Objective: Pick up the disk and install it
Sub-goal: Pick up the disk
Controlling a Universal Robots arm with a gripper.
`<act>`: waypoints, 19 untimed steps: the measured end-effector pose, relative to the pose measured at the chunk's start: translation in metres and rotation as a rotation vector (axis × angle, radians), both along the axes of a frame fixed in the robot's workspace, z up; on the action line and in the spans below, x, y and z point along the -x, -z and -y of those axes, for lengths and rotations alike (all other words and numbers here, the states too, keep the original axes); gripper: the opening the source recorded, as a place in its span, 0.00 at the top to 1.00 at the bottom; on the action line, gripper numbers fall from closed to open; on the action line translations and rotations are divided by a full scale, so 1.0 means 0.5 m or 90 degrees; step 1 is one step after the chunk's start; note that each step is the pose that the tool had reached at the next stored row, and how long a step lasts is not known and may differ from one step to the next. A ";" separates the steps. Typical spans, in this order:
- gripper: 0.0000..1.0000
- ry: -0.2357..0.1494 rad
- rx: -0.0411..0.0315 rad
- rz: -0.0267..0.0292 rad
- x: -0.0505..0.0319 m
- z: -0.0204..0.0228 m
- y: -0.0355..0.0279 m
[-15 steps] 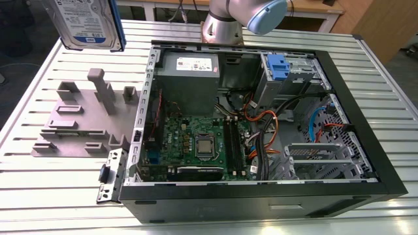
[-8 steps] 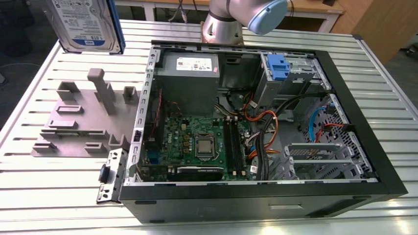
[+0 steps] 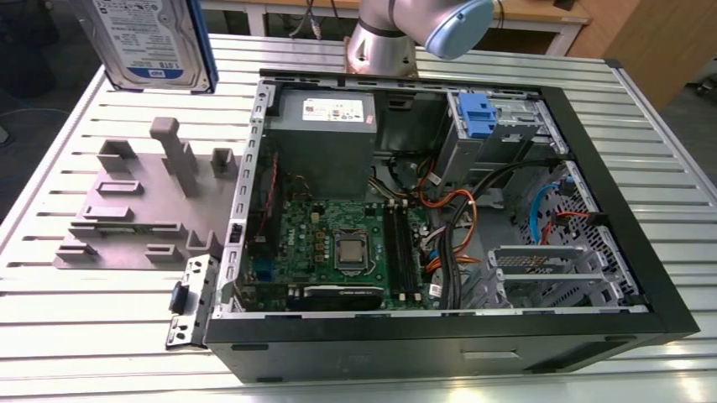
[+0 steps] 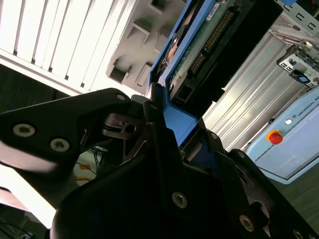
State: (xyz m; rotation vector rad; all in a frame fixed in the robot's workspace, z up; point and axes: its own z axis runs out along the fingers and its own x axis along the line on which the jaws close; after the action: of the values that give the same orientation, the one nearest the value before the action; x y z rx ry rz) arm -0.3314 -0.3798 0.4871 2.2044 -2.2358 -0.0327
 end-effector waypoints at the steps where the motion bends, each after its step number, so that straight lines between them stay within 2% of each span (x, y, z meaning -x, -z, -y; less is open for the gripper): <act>1: 0.63 0.000 0.0000 0.0000 0.000 0.0000 0.000; 19: 0.63 0.000 0.0000 0.0000 -0.019 0.0000 0.000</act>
State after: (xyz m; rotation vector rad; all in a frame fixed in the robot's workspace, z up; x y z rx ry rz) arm -0.3221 -0.3798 0.4870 2.2044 -2.2358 -0.0327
